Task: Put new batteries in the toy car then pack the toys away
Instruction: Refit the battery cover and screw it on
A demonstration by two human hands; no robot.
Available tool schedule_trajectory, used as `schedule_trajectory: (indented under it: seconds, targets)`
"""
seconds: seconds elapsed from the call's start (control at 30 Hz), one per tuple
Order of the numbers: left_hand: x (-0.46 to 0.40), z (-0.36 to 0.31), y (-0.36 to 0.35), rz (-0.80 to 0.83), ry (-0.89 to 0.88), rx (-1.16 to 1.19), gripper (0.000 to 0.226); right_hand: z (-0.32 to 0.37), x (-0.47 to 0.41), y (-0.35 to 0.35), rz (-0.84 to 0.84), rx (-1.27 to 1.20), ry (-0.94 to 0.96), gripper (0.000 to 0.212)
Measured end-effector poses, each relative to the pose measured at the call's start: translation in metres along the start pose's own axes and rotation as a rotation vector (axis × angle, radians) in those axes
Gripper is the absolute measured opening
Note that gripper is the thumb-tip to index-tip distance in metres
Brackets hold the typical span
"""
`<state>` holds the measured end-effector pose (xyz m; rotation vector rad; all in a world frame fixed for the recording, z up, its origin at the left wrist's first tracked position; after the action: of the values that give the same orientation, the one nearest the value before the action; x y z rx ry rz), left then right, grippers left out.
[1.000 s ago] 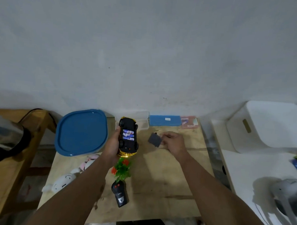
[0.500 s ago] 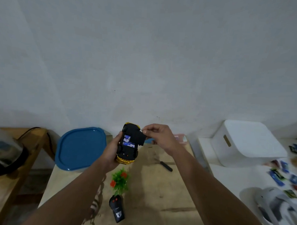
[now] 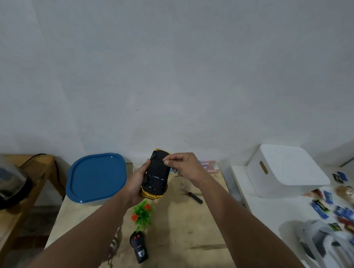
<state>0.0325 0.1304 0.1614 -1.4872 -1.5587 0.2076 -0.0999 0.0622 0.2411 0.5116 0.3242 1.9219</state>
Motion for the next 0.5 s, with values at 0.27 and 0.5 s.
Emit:
schedule_trajectory:
  seconds: [0.27,0.5]
  targets:
    - [0.001,-0.001,-0.004,0.000,-0.003,0.027,0.059,0.000,0.002,0.002,0.002,-0.073,-0.036,0.008]
    - [0.000,-0.004,-0.006,0.026,-0.014,0.036,0.057,0.012,0.002,0.007,-0.050,0.032,0.049,0.012]
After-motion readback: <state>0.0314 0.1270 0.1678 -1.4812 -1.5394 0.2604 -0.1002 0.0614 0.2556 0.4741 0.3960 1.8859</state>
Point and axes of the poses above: each hand's wrist, its own x-axis away from the middle knuckle, its own y-axis out of the back of the hand, z = x × y, the point moved 8 cm from there along -x, towards the middle knuckle, and after that the axes turned 12 degrees about x, right-handed, at the moved point
